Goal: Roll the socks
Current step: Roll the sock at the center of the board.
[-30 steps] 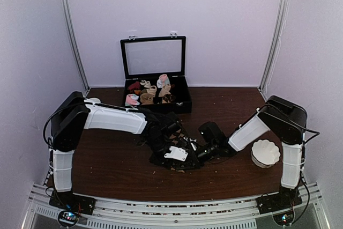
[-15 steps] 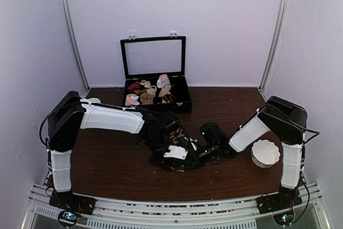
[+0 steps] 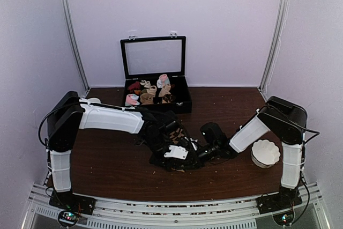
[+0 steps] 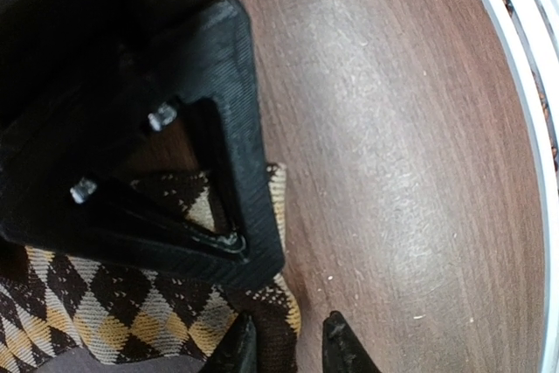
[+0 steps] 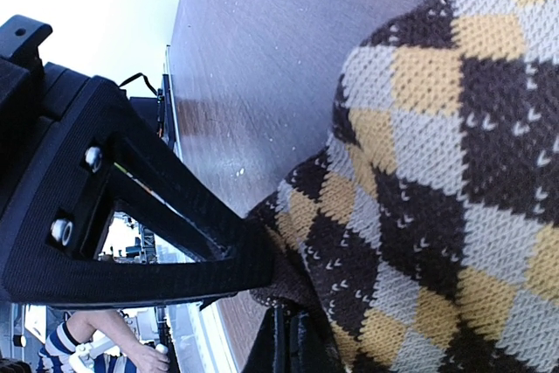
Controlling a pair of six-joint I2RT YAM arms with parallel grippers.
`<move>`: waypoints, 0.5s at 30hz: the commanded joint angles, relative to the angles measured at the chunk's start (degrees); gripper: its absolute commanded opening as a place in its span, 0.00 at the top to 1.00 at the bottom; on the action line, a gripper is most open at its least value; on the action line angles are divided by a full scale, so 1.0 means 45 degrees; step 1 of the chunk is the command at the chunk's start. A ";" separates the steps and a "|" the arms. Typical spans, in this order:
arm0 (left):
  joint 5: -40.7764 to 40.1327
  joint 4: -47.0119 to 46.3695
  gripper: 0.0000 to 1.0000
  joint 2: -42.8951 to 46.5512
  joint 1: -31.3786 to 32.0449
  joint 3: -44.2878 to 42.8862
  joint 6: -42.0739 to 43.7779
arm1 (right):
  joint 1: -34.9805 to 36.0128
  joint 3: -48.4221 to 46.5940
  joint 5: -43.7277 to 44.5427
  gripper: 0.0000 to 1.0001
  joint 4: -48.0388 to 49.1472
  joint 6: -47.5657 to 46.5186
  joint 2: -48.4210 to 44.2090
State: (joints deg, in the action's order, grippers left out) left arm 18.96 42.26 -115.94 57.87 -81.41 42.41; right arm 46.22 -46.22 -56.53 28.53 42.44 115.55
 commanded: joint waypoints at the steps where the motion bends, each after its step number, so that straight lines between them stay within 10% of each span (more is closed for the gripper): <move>1: -0.0229 -0.0154 0.73 -0.0064 0.0129 0.0348 0.0255 | 0.0078 0.0680 0.0768 1.00 -0.1524 0.0120 0.0810; 10: -0.0456 0.0641 0.66 0.0670 -0.0553 -0.0937 -0.0536 | 0.0078 0.0829 0.0746 1.00 -0.1620 -0.0010 0.0885; 12: -0.0318 0.1050 0.46 0.0970 -0.0908 -0.1378 -0.0654 | 0.0073 0.0848 0.0727 1.00 -0.1607 -0.0013 0.0895; 15: -0.0227 0.1035 0.43 0.1396 -0.1006 -0.1258 -0.0478 | 0.0063 0.0841 0.0727 1.00 -0.1567 0.0012 0.0914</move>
State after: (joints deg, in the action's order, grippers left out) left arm 16.69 45.08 -114.72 55.05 -85.32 40.58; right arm 46.19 -45.69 -56.51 29.21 42.65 115.55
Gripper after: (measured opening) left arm 0.555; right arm 0.021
